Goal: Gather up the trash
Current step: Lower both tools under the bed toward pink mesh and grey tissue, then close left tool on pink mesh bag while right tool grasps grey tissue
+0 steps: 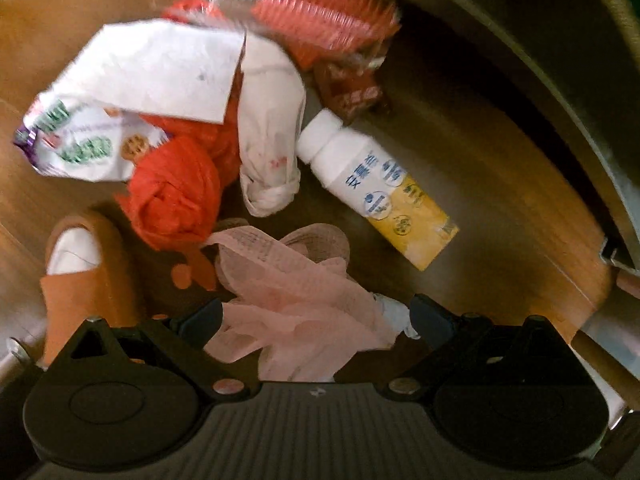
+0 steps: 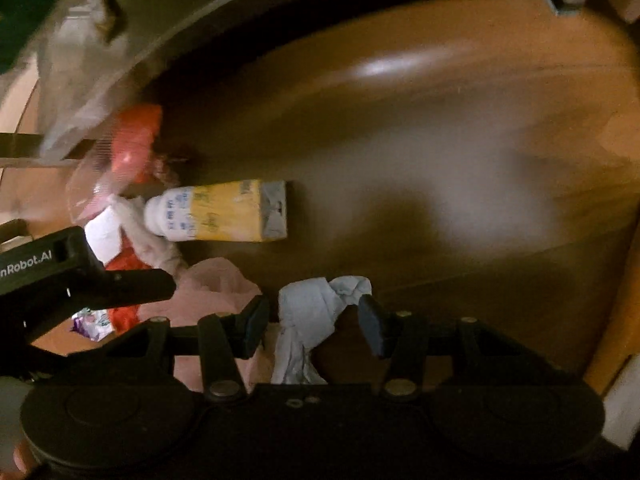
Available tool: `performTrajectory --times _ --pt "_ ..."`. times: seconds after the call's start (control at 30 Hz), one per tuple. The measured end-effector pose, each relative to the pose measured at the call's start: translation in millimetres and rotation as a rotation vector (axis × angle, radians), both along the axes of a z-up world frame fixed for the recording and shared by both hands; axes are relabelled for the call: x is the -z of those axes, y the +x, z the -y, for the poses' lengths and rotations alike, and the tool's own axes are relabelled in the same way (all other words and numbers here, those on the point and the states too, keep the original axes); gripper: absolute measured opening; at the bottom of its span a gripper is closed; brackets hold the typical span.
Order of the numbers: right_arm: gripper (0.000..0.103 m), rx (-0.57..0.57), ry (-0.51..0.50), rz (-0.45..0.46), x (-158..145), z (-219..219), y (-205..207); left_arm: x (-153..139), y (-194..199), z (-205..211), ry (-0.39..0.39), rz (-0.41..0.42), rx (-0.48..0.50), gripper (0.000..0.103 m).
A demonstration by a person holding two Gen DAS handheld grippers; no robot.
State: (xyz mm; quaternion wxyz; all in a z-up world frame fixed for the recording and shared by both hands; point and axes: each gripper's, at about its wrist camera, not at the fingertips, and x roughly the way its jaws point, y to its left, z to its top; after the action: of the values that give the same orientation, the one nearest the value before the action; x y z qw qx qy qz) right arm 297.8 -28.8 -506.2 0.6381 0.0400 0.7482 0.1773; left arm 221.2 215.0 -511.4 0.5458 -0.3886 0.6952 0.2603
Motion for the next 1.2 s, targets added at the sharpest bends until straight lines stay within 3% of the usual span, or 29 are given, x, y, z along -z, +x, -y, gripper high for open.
performTrajectory --times 0.23,0.53,0.6,0.73,0.77,0.8,0.83,1.07,1.17,1.2 --pt "0.050 0.100 0.040 -0.095 33 4 3 34 0 1 -0.037 -0.055 -0.017 0.095" --pt "0.048 0.069 0.022 -0.134 55 -10 0 53 0 17 -0.077 -0.081 0.014 0.059" --pt "0.040 0.049 0.020 -0.134 55 -11 0 54 1 21 -0.076 -0.088 0.031 0.045" --pt "0.031 0.022 0.025 -0.120 56 -15 0 49 3 26 -0.063 -0.091 0.045 0.031" --pt "0.024 0.003 0.020 -0.111 53 -16 0 47 3 25 -0.062 -0.086 0.048 0.028" --pt "0.004 -0.013 0.022 -0.109 51 -17 0 44 4 26 -0.058 -0.084 0.053 0.024" --pt "0.001 -0.025 0.012 -0.103 48 -17 -1 42 3 23 -0.057 -0.082 0.061 0.022" --pt "0.002 -0.051 0.018 -0.016 9 -10 3 10 2 36 -0.038 -0.080 0.104 0.015" --pt "0.020 -0.064 0.054 -0.033 8 -11 3 -7 -1 35 -0.013 -0.060 0.136 0.014" --pt "0.020 -0.059 0.061 -0.050 11 -12 3 -10 -3 35 -0.002 -0.067 0.146 0.013"
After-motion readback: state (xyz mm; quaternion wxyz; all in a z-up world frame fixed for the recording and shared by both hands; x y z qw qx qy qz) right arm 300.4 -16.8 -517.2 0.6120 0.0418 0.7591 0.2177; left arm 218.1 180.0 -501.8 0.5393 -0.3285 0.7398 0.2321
